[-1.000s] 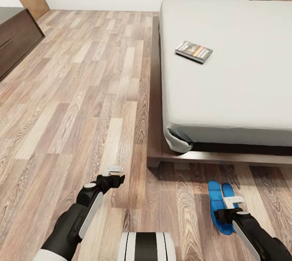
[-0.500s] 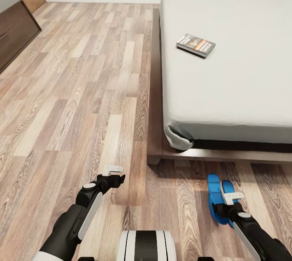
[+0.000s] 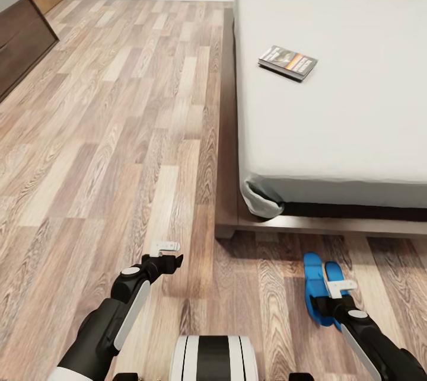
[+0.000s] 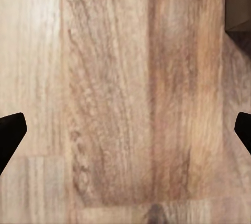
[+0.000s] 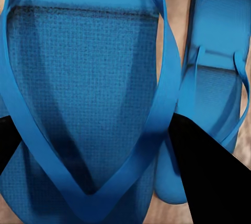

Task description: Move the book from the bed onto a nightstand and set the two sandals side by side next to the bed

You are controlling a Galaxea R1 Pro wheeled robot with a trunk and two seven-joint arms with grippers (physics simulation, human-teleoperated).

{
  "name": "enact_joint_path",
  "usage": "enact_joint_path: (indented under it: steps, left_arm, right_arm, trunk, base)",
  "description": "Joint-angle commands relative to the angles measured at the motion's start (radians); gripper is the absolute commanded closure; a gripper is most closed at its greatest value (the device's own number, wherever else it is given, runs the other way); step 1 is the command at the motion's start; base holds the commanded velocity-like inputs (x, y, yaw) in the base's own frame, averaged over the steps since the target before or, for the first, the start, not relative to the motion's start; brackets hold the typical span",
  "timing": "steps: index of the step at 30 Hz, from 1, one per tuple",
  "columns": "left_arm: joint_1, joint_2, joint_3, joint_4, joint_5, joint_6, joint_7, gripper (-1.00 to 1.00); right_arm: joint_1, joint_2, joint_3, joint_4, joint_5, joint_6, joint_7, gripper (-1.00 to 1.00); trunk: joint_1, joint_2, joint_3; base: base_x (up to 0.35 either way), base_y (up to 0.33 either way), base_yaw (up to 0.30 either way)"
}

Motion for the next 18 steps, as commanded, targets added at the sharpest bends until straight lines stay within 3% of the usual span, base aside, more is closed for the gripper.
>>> enact_joint_path:
  steps: [1, 18]
  left_arm:
    - [0.0, 0.0, -0.001, -0.001, 0.011, 0.004, 0.01, -1.0]
    - [0.0, 0.0, -0.001, 0.0, 0.009, 0.004, 0.01, -1.0]
  right_arm:
    - [-0.001, -0.002, 0.006, -0.003, -0.01, 0.004, -0.01, 1.0]
    - [-0.001, -0.002, 0.003, -0.011, -0.01, 0.0, -0.011, 1.0]
  trunk:
    - [0.0, -0.001, -0.005]
    - [0.004, -0.002, -0.036]
  base:
    - [0.0, 0.0, 0.0]
    - [0.0, 0.0, 0.0]
